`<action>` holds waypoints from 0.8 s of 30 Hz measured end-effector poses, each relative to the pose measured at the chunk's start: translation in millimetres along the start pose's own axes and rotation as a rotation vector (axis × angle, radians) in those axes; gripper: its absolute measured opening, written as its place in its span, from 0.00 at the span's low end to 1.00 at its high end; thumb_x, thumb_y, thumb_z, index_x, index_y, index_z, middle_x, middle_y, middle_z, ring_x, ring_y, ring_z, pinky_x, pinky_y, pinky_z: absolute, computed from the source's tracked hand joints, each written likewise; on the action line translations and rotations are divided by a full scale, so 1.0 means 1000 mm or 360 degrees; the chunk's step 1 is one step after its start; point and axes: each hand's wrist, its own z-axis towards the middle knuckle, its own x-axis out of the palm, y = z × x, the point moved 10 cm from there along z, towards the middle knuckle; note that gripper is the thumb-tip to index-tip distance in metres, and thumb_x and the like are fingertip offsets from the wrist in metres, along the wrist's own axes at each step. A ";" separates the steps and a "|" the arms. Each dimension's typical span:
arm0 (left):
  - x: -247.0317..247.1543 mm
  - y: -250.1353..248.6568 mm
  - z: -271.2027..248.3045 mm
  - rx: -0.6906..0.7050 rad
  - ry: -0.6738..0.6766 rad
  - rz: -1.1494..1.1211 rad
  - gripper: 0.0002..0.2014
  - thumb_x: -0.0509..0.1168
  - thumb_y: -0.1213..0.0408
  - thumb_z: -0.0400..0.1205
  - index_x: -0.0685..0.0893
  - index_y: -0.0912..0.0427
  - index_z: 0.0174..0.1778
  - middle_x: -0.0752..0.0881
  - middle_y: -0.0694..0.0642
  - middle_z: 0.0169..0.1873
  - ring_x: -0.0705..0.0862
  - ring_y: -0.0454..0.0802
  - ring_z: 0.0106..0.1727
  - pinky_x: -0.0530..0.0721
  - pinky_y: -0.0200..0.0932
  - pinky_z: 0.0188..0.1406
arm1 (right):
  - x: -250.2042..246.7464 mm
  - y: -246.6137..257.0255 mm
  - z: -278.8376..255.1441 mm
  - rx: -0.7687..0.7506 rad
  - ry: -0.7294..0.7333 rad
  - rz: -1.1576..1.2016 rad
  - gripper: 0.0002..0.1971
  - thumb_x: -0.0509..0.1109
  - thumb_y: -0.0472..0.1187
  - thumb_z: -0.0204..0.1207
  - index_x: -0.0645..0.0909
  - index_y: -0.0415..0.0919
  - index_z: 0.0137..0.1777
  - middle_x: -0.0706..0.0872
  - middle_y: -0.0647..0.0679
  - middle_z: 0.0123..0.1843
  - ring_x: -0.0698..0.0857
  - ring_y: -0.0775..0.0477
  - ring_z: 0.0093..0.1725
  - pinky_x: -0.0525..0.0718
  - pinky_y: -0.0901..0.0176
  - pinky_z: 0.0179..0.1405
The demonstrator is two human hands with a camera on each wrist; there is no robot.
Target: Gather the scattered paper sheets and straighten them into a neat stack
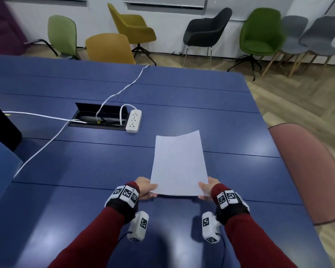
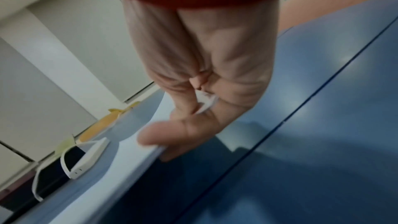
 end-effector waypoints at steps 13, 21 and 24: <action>-0.023 0.018 0.007 0.0036 -0.0726 -0.0204 0.10 0.73 0.76 0.71 0.80 0.66 0.27 0.85 0.63 0.27 0.83 0.46 0.14 0.88 0.41 0.19 | -0.040 -0.034 0.007 0.0109 -0.0668 -0.0213 0.10 0.76 0.32 0.64 0.78 0.42 0.29 0.81 0.46 0.23 0.88 0.40 0.32 0.90 0.49 0.48; -0.026 0.022 0.000 0.0070 -0.0702 -0.0162 0.12 0.76 0.65 0.71 0.79 0.63 0.28 0.84 0.58 0.22 0.83 0.47 0.17 0.89 0.45 0.23 | -0.041 -0.027 -0.001 -0.0017 -0.0658 -0.0373 0.12 0.78 0.39 0.67 0.76 0.41 0.31 0.83 0.42 0.37 0.81 0.42 0.40 0.76 0.62 0.44; -0.027 0.045 -0.001 -0.0083 -0.0490 -0.0106 0.15 0.71 0.55 0.75 0.79 0.62 0.29 0.82 0.57 0.21 0.79 0.48 0.15 0.80 0.36 0.14 | -0.046 -0.028 -0.004 -0.0069 -0.0614 -0.0432 0.12 0.77 0.42 0.68 0.76 0.43 0.31 0.84 0.43 0.38 0.81 0.42 0.41 0.77 0.60 0.45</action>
